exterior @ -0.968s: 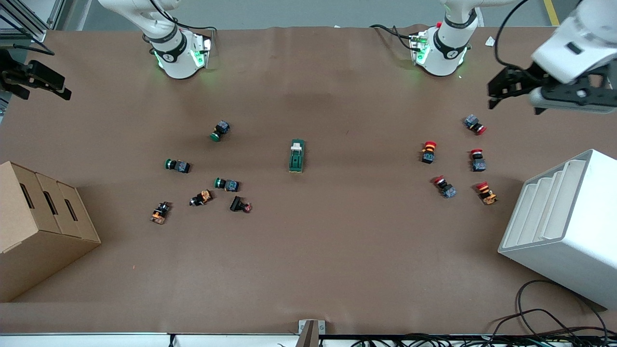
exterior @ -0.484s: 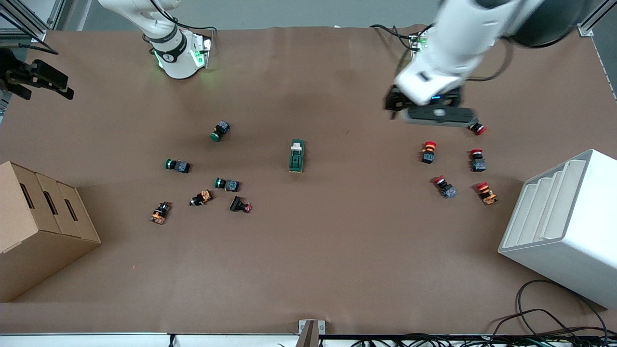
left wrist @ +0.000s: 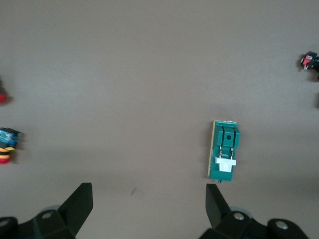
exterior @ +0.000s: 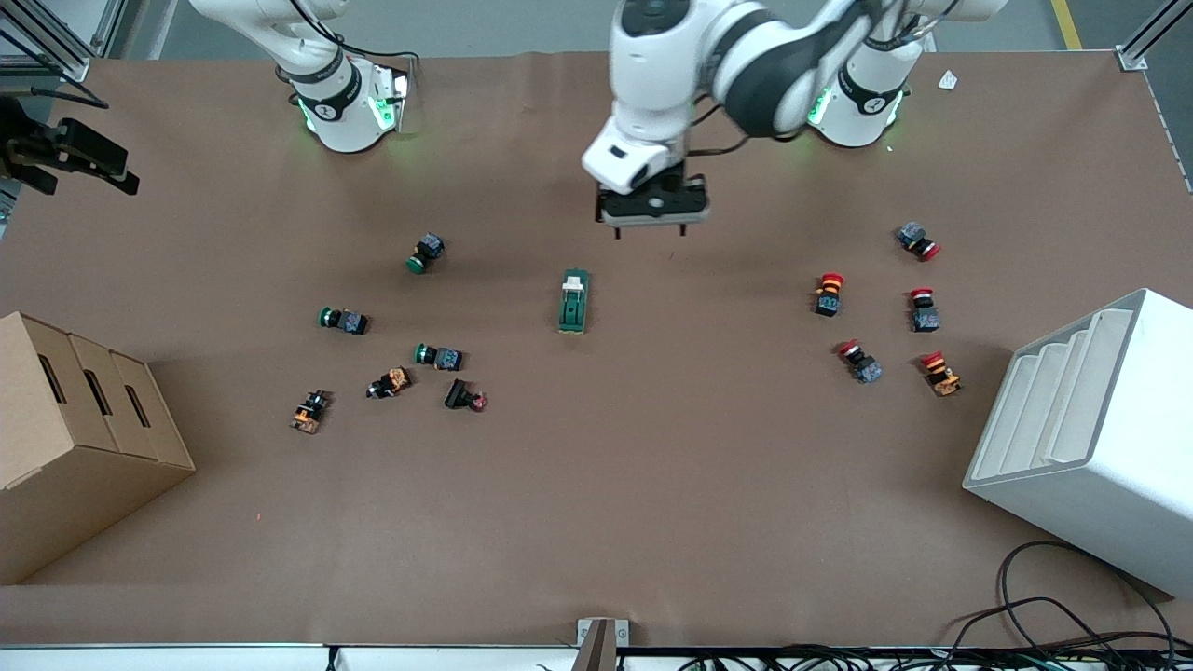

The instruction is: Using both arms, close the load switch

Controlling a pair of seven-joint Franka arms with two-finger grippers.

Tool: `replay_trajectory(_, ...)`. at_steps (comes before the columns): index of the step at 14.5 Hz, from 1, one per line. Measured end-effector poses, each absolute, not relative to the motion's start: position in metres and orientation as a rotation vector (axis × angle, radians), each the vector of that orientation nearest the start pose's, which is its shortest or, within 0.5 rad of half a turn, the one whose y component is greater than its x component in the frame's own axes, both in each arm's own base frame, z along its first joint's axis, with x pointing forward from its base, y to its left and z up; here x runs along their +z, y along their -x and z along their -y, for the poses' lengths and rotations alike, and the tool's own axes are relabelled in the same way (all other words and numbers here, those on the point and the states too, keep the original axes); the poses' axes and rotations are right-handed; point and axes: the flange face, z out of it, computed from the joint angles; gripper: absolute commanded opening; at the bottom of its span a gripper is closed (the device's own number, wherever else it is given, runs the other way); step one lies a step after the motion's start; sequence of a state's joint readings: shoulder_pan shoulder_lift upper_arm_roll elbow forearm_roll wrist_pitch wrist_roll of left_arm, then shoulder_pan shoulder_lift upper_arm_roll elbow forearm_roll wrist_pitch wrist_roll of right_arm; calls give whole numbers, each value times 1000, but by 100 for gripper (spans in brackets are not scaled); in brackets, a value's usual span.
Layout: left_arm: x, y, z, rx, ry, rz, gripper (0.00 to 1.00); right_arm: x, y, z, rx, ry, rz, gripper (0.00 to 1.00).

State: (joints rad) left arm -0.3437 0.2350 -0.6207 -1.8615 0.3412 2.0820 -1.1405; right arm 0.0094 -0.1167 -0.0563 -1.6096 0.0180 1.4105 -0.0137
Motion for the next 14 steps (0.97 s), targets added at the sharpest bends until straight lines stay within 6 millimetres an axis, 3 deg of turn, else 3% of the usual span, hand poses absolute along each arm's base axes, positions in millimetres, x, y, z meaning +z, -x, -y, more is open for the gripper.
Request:
replay_trajectory(2, 380, -351, 511, -336, 3034, 32, 100, 639, -510, 24, 171, 3110, -52, 100)
replay_trajectory(4, 339, -324, 535, -417, 2988, 29, 99, 609, -529, 25, 252, 3106, -56, 100)
replay_trajectory(6, 301, -298, 552, -495, 2959, 45, 99, 579, -547, 25, 314, 3103, -57, 100)
replay_trajectory(9, 254, -264, 570, -690, 2929, 58, 99, 557, -560, 21, 351, 3100, -148, 100)
replay_trajectory(14, 191, -233, 581, -1088, 2902, 73, 99, 526, -571, -31, 340, 3041, -368, 100)
